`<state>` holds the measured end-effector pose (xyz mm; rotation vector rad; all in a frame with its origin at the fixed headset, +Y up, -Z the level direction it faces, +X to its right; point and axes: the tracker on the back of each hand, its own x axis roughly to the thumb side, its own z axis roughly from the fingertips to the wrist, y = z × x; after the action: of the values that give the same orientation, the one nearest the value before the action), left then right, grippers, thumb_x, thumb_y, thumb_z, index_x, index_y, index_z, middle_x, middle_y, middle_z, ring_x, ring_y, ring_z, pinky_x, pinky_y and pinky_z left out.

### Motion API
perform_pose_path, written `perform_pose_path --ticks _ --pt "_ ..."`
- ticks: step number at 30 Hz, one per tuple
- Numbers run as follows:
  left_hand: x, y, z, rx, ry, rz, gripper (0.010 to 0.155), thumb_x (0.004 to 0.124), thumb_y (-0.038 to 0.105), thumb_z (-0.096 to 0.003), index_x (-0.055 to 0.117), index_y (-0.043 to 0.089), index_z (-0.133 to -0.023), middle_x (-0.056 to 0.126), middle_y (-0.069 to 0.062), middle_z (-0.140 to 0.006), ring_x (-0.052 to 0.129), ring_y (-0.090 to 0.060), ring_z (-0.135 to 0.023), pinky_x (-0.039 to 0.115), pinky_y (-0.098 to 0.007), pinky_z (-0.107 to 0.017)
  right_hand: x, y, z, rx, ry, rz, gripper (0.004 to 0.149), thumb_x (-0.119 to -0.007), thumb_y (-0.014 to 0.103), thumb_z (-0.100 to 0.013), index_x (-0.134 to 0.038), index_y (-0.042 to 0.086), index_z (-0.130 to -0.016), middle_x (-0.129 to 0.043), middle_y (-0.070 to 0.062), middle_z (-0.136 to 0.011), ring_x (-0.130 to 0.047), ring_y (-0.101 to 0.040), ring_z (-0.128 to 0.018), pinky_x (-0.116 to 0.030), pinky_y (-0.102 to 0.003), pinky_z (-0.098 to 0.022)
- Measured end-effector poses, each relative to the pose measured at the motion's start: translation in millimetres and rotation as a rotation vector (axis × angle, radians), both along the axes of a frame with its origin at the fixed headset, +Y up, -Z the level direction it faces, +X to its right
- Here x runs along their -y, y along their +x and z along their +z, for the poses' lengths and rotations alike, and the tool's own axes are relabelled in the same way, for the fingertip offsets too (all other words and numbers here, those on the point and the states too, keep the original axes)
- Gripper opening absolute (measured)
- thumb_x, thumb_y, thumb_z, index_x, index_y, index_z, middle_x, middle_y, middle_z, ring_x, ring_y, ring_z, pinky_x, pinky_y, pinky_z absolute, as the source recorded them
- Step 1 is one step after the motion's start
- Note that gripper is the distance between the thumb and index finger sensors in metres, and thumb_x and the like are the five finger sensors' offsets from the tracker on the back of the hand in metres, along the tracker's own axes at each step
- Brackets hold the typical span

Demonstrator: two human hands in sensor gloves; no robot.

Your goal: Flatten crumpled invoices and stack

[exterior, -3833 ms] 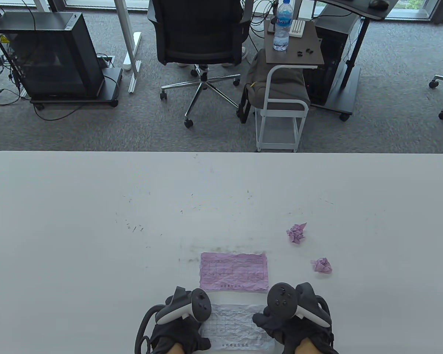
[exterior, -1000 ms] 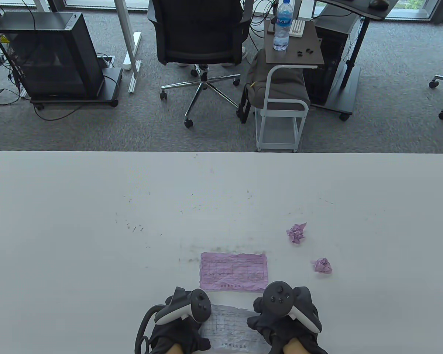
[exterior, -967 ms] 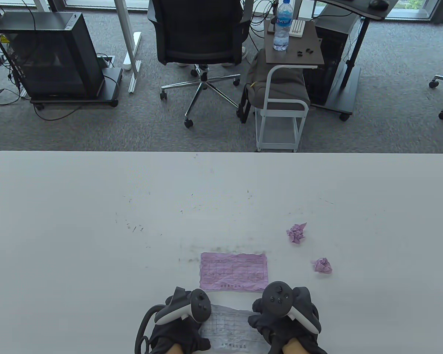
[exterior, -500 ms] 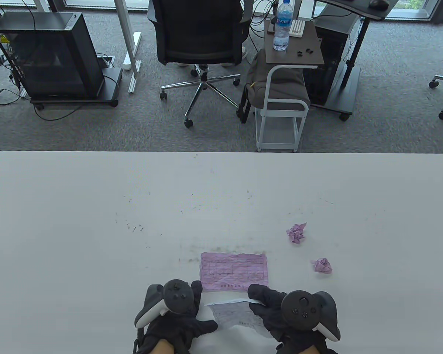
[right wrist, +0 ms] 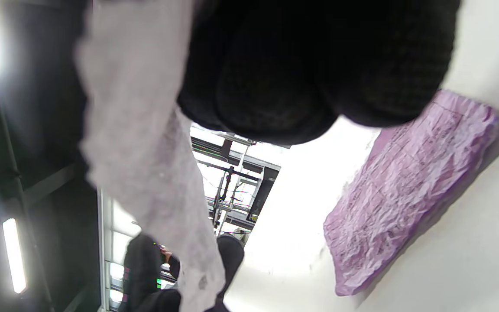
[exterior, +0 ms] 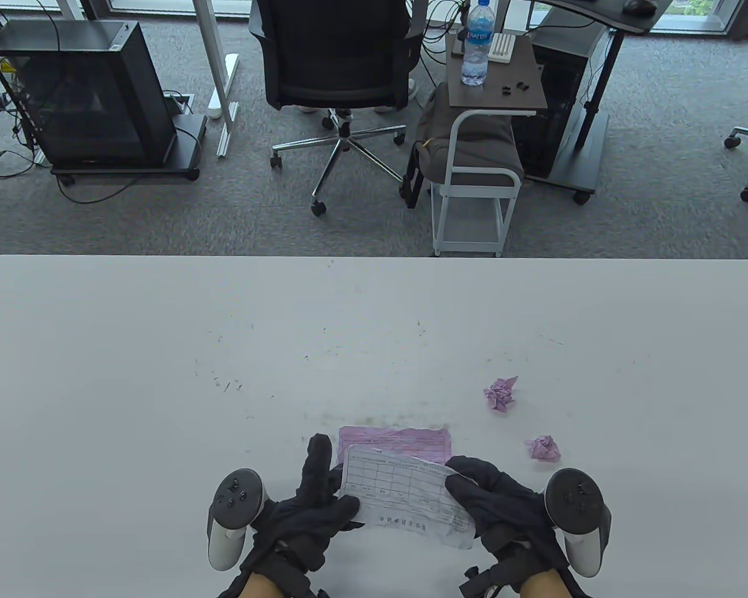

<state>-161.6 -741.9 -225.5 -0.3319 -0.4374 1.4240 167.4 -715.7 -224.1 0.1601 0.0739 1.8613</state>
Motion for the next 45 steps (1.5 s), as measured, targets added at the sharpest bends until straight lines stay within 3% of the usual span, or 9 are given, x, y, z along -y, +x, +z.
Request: perform_pose_path --ticks 4,7,11,17,23,30,39,45 --pt "-13 4 3 0.009 0.122 -0.093 0.071 0.074 0.014 -0.0600 0.028 0.047 -0.103 0.048 -0.022 -0.111 0.095 -0.021 -0.072 0.083 -0.046 -0.061 -1 0 1 0.021 0.001 0.028 0.041 -0.080 0.030 -0.055 -0.072 0.009 -0.090 -0.098 -0.004 -0.055 -0.101 -0.019 -0.035 -0.091 -0.033 -0.024" --pt "-15 9 4 0.012 0.187 -0.217 0.058 0.075 0.014 -0.0587 0.052 0.035 -0.107 0.052 -0.025 -0.109 0.097 -0.021 -0.070 0.084 -0.047 -0.059 0 0 1 0.029 0.008 0.106 0.043 -0.080 0.029 -0.055 -0.071 0.008 -0.091 -0.097 -0.005 -0.057 -0.100 -0.020 -0.037 -0.090 -0.035 -0.025" --pt "-14 12 5 0.008 0.179 -0.266 0.046 0.074 0.011 -0.0580 0.072 0.015 -0.104 0.056 -0.023 -0.108 0.098 -0.022 -0.069 0.084 -0.048 -0.058 3 -2 -1 0.003 0.003 0.236 0.044 -0.079 0.027 -0.055 -0.068 0.008 -0.093 -0.096 -0.007 -0.061 -0.100 -0.023 -0.041 -0.090 -0.036 -0.028" --pt "-14 9 5 -0.031 0.197 -0.342 0.049 0.074 0.012 -0.0578 0.066 0.011 -0.107 0.055 -0.019 -0.109 0.097 -0.023 -0.069 0.081 -0.050 -0.061 -3 -9 1 -0.065 0.030 0.329 0.050 -0.080 0.021 -0.053 -0.062 0.006 -0.097 -0.092 -0.016 -0.073 -0.097 -0.031 -0.052 -0.088 -0.043 -0.035" --pt "-20 15 6 -0.020 0.215 -0.418 0.055 0.074 0.021 -0.0596 0.056 0.007 -0.110 0.048 -0.021 -0.110 0.090 -0.033 -0.078 0.073 -0.057 -0.063 -24 -23 1 -0.072 0.095 0.504 0.052 -0.081 0.020 -0.053 -0.061 0.005 -0.098 -0.091 -0.017 -0.074 -0.097 -0.032 -0.053 -0.088 -0.044 -0.036" --pt "-34 27 -2 0.047 0.202 -0.566 0.060 0.070 0.028 -0.0618 0.050 0.005 -0.113 0.040 -0.022 -0.112 0.079 -0.045 -0.088 0.067 -0.063 -0.064 -48 -36 -18 -0.084 0.125 0.859 0.054 -0.082 0.024 -0.053 -0.060 0.006 -0.099 -0.091 -0.014 -0.072 -0.097 -0.030 -0.051 -0.088 -0.042 -0.035" --pt "-18 32 -37 0.065 0.185 -0.626 0.060 0.069 0.030 -0.0622 0.049 0.009 -0.114 0.039 -0.019 -0.114 0.066 -0.052 -0.097 0.062 -0.066 -0.066 -36 -45 -58 -0.067 0.128 1.000 0.056 -0.082 0.022 -0.052 -0.058 0.006 -0.100 -0.090 -0.015 -0.075 -0.096 -0.031 -0.054 -0.088 -0.043 -0.037" --pt "-9 36 -60 0.063 0.198 -0.739 0.059 0.069 0.030 -0.0619 0.051 0.010 -0.114 0.040 -0.017 -0.115 0.059 -0.054 -0.099 0.059 -0.067 -0.067 -19 -53 -88 -0.072 0.061 1.068 0.057 -0.082 0.022 -0.052 -0.057 0.006 -0.101 -0.090 -0.015 -0.075 -0.096 -0.031 -0.054 -0.088 -0.043 -0.037"
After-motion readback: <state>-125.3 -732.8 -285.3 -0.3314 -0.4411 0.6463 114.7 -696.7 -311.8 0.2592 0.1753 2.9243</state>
